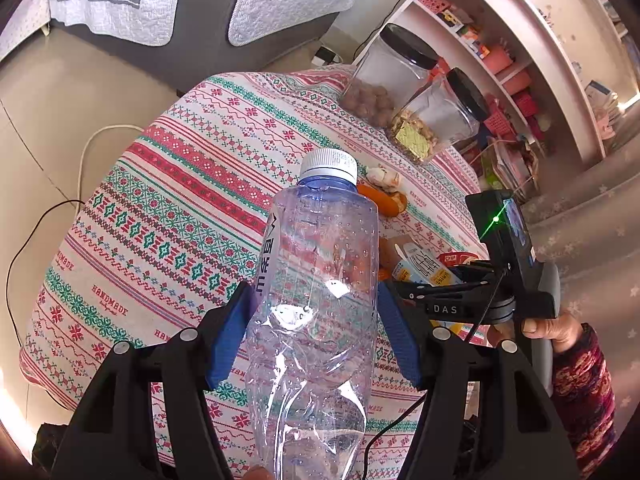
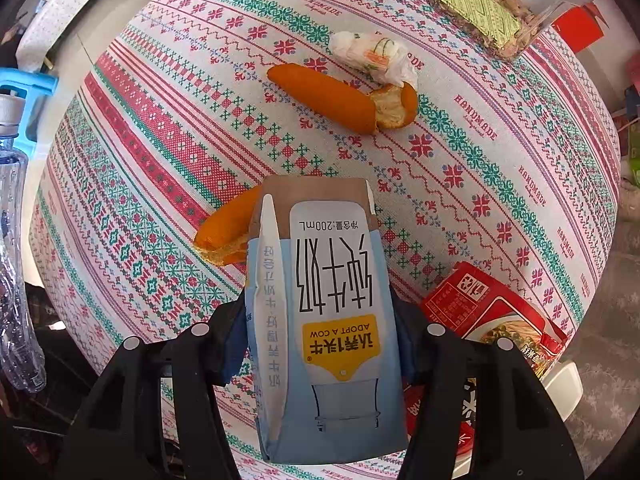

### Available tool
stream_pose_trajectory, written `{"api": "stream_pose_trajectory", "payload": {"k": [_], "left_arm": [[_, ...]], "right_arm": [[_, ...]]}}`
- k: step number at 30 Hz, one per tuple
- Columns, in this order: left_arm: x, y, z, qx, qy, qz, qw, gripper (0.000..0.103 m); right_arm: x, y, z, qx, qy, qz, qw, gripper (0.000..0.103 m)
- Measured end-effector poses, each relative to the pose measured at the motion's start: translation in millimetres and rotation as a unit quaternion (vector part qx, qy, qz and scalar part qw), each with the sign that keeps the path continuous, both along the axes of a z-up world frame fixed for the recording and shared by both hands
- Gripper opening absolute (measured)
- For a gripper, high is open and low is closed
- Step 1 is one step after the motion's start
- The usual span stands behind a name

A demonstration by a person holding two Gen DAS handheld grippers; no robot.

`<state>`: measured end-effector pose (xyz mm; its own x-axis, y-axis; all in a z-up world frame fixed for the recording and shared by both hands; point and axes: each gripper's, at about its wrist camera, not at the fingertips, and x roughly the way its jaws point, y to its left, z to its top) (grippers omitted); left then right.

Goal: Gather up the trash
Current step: 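Grasp the milk carton with the right gripper while the left gripper holds the bottle, then carry the milk carton and water bottle toward the white bin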

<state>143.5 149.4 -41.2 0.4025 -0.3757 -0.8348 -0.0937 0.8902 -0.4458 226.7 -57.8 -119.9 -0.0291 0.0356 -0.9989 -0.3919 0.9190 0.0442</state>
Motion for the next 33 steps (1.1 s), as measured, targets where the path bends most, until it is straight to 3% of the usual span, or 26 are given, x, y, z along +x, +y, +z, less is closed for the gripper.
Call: {"api": "stream_pose_trajectory", "payload": {"k": [9,17,25,33], "left_arm": [[7,6,-5,0.001,-0.003,0.025,0.9997,0.063],[11,-4,9,-0.007,-0.055,0.03,0.998,0.063],[9,-30,29,0.013,-0.131,0.035,0.9907,0.063],[1,-68,45,0.035,-0.193,0.017,0.9805,0.063]], "right_arm": [[-16,-18,39,0.05,-0.062,-0.043,0.996,0.055],[-42,-44,95,0.095,-0.184,-0.104,0.973,0.055],[-73,-72,123,0.087,-0.318,-0.179,0.927,0.055],[-112,-133,140,0.033,-0.421,-0.279,0.862,0.056]]}}
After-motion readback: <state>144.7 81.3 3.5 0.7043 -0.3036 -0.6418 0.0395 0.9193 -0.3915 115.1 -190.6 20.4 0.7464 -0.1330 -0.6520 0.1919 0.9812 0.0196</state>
